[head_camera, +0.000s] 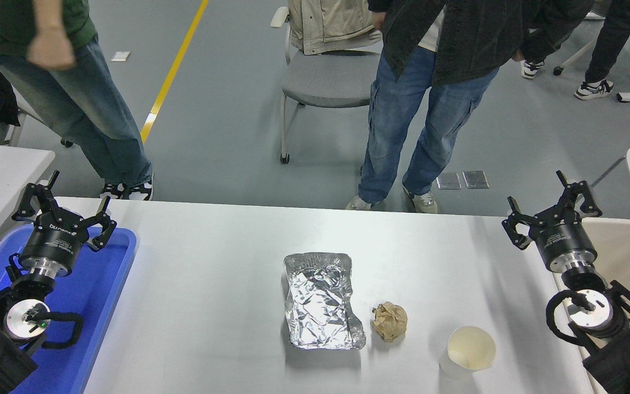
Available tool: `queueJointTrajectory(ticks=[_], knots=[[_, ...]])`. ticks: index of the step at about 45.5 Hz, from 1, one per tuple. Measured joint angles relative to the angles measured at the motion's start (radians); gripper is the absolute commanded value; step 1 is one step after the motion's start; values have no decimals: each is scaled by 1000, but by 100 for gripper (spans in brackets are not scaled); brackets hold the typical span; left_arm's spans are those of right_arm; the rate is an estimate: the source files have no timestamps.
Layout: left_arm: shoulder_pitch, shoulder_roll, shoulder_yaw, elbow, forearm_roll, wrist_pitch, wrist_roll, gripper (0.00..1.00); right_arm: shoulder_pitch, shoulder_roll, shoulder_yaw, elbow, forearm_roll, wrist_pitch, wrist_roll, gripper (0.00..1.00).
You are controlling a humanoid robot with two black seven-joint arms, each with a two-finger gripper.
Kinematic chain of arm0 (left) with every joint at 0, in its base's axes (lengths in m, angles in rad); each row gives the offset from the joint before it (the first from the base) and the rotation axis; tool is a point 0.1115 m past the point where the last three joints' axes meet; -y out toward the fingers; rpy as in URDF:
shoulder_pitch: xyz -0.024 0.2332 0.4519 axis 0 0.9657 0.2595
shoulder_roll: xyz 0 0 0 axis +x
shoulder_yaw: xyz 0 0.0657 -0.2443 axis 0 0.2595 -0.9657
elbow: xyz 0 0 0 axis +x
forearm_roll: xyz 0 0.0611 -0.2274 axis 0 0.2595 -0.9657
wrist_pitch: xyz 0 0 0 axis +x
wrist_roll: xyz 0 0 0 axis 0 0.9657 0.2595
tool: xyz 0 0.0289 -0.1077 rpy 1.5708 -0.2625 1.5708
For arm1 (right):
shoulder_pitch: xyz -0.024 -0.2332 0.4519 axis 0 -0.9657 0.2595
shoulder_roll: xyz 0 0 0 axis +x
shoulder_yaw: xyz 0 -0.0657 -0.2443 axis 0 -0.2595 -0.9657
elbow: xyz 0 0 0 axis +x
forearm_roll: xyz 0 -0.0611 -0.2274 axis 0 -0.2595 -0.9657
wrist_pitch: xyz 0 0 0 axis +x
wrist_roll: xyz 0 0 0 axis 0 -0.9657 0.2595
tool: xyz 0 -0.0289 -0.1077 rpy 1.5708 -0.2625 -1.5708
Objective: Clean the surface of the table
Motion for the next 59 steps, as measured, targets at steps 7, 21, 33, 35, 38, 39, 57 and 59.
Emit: queueJointTrajectory(ticks=[7, 21, 33, 35, 38, 39, 57, 59], knots=[[0, 0, 0, 0, 0, 0, 0, 100, 5, 2, -8, 0, 0, -1, 0, 100], [0, 0, 0, 0, 0, 0, 0, 100, 12, 3, -14, -1, 5, 1, -1, 100], [0, 0, 0, 0, 0, 0, 0, 100, 15, 4, -20, 4, 3, -2, -3, 100], [0, 0, 0, 0, 0, 0, 0, 100, 16, 4, -21, 8, 3, -2, -3, 100], [0, 0, 0, 0, 0, 0, 0, 100, 16, 1, -21, 19, 2, -2, -4, 100], [0, 0, 0, 0, 0, 0, 0, 100, 16, -1, -21, 25, 2, -1, -4, 100], [0, 0, 0, 0, 0, 0, 0, 100, -15, -133, -89, 201, -28, -85, -8, 100], [0, 0, 0, 0, 0, 0, 0, 100, -21, -164, -103, 246, -35, -112, -9, 100]])
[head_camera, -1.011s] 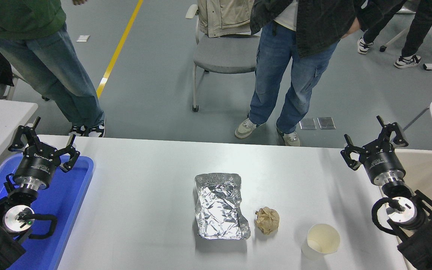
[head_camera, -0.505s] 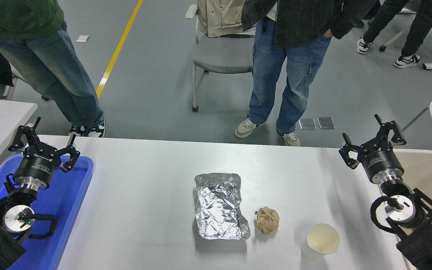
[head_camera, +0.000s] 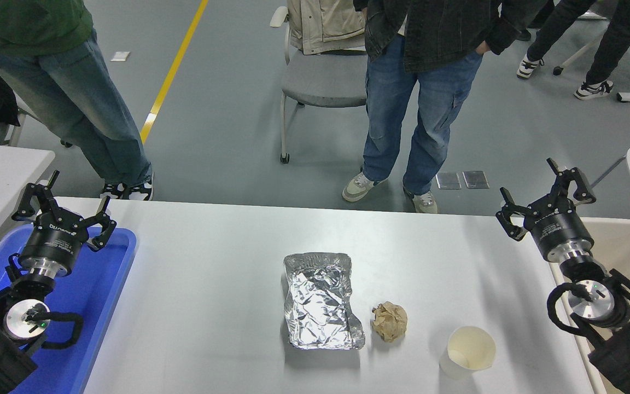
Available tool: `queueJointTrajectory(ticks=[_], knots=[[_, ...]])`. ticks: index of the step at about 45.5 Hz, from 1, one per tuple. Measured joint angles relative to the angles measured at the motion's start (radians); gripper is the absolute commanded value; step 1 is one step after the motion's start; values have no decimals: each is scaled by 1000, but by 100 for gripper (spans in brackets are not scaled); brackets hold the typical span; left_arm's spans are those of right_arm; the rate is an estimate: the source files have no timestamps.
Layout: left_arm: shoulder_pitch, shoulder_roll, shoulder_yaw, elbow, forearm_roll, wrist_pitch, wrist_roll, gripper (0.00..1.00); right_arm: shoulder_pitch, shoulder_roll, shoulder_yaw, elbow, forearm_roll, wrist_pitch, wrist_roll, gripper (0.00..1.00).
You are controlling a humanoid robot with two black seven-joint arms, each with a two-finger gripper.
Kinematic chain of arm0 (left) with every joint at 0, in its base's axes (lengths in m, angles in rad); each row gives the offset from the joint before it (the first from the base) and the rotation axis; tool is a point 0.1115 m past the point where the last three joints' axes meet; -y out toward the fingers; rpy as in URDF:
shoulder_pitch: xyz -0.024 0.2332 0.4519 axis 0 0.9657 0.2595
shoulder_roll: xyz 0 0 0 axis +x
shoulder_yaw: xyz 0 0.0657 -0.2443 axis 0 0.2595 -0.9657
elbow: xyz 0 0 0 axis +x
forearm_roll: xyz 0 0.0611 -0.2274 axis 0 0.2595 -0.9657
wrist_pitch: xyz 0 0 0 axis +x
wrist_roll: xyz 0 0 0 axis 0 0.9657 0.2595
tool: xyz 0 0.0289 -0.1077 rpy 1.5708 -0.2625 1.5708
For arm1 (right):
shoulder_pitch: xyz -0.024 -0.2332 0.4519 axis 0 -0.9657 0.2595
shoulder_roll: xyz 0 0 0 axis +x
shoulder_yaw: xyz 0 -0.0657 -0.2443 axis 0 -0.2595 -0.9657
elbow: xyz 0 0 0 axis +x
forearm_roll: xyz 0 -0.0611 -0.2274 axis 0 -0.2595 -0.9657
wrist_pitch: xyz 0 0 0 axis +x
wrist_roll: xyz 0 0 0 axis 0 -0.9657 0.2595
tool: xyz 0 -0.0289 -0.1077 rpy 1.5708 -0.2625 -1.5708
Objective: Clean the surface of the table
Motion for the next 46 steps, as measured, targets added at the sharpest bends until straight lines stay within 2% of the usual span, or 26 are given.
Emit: queueJointTrajectory(ticks=[7, 23, 35, 46], knots=[[0, 0, 0, 0, 0, 0, 0, 100, -21, -123, -59, 162, -62, -74, -9, 100], [0, 0, 0, 0, 0, 0, 0, 100, -56, -355, -197, 412, -488, -128, -74, 100], [0, 0, 0, 0, 0, 0, 0, 100, -49, -438, -276, 541, -803, -132, -156, 100], [0, 0, 0, 0, 0, 0, 0, 100, -26, -464, -300, 593, -1058, -128, -192, 100]])
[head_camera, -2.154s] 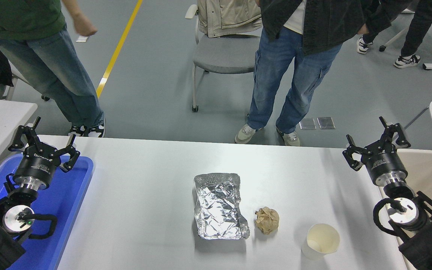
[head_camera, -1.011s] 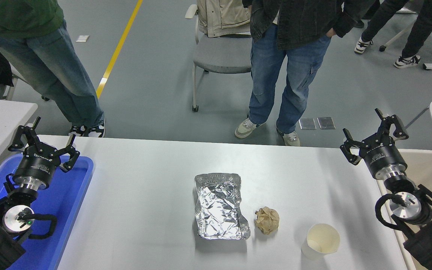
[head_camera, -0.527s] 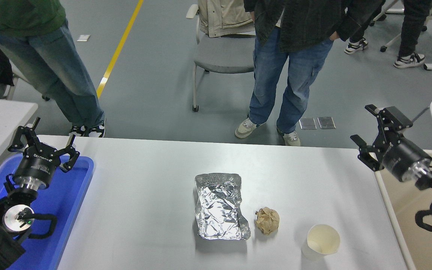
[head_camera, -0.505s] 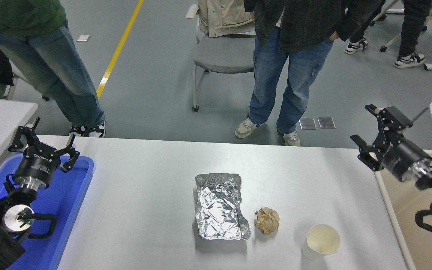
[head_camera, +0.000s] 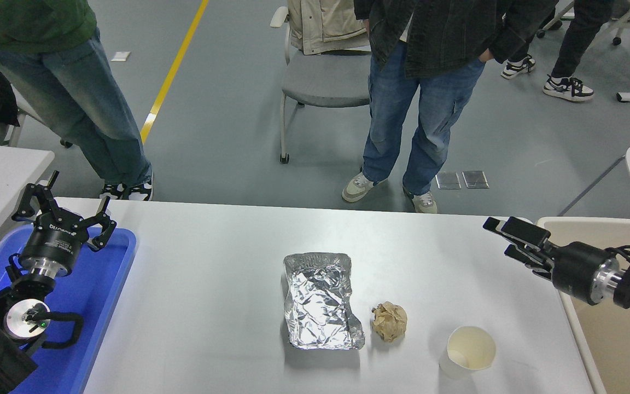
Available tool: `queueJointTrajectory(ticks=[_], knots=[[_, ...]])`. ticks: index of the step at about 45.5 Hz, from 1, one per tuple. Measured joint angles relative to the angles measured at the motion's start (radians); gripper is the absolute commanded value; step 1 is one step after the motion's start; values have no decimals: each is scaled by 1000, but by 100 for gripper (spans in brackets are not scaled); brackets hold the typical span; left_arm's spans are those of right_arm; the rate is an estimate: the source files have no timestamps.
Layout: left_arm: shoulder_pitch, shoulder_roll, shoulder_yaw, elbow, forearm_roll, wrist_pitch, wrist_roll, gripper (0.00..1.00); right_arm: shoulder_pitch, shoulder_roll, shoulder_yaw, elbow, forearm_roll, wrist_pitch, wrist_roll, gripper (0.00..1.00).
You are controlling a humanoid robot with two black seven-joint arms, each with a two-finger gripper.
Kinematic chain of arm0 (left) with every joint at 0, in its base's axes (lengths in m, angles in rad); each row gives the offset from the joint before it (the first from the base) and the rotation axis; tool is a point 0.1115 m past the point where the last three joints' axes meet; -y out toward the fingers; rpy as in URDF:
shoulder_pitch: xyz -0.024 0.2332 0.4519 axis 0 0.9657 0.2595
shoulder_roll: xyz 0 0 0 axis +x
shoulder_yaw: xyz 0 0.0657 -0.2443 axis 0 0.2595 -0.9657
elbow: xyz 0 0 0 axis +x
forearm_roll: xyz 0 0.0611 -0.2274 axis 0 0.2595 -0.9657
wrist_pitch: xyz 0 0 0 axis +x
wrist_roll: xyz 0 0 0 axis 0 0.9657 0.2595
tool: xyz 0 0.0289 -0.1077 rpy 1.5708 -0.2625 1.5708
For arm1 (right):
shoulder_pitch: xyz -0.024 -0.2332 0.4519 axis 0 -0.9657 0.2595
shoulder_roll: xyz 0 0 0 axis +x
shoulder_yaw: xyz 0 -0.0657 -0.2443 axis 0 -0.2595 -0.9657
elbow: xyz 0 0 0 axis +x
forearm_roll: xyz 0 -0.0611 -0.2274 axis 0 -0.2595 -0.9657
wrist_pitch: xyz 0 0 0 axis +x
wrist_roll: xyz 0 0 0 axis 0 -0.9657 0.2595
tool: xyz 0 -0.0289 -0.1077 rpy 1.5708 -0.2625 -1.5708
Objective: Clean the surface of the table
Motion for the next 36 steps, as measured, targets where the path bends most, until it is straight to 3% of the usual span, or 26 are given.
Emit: queueJointTrajectory(ticks=[24, 36], knots=[[0, 0, 0, 0, 0, 0, 0, 100, 22, -77, -139, 148, -466, 6, -5, 100], [0, 0, 0, 0, 0, 0, 0, 100, 78, -122, -267, 202, -565, 110, -14, 100]])
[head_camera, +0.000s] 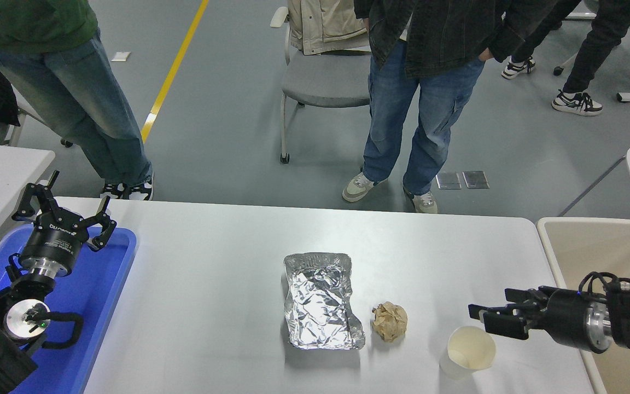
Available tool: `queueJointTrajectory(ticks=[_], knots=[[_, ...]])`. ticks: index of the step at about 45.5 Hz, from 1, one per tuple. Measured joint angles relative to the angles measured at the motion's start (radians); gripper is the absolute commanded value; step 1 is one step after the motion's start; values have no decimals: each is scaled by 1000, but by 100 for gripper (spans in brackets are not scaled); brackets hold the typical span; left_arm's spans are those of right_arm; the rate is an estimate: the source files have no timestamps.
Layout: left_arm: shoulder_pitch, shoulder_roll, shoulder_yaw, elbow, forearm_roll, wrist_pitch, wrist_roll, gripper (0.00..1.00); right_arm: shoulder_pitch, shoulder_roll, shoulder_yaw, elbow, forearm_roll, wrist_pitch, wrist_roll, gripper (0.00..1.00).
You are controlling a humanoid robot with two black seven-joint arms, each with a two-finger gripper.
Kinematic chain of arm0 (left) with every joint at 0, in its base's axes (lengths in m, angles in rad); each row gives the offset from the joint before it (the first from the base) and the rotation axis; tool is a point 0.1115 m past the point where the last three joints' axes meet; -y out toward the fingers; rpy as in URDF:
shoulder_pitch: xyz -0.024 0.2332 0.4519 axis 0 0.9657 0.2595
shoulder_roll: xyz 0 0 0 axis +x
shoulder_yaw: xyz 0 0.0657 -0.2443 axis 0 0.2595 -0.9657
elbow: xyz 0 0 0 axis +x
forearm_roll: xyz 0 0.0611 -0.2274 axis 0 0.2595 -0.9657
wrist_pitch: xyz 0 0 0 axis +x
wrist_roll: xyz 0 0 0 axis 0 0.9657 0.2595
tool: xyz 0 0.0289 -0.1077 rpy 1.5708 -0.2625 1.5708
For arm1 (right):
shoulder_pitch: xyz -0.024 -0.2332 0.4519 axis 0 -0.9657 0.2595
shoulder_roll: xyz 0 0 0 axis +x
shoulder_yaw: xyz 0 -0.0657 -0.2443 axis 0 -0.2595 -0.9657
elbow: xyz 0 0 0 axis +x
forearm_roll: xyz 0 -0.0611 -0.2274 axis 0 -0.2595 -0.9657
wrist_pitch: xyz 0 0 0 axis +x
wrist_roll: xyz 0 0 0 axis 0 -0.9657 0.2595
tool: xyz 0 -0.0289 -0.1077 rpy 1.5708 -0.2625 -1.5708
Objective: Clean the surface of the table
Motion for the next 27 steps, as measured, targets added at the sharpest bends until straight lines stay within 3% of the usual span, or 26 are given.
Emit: queueJointTrajectory(ticks=[21, 25, 27], knots=[[0, 0, 0, 0, 0, 0, 0, 100, 48, 84, -54, -27, -39, 113, -140, 100], [0, 0, 0, 0, 0, 0, 0, 100, 53, 102, -61, -41, -40, 118, -156, 95], [0, 0, 0, 0, 0, 0, 0, 100, 56, 110, -69, -50, -41, 121, -162, 86]])
